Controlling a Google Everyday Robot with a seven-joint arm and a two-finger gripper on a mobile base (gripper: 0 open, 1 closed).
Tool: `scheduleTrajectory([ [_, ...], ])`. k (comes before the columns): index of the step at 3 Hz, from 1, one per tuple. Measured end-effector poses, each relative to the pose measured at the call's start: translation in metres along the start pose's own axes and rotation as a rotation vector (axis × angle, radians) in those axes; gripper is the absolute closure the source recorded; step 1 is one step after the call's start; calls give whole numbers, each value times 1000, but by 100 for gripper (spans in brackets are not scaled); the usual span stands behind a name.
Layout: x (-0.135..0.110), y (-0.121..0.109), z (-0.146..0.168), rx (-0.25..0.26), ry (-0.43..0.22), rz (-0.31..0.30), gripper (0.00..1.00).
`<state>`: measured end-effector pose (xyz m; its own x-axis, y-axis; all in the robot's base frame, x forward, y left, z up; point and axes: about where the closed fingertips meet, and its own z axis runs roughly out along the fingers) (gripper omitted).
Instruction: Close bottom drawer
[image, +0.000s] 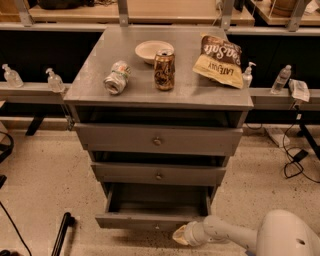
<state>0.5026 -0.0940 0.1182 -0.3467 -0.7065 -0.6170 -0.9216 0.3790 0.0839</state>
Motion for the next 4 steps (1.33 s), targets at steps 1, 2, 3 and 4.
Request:
scheduleTrajectory([
  [1,9,9,-4,-7,2,-15,100],
  [2,15,23,-10,-21,3,-43,100],
  [3,15,30,-11,-28,4,-62,100],
  [4,14,30,-10,-28,4,-62,100],
])
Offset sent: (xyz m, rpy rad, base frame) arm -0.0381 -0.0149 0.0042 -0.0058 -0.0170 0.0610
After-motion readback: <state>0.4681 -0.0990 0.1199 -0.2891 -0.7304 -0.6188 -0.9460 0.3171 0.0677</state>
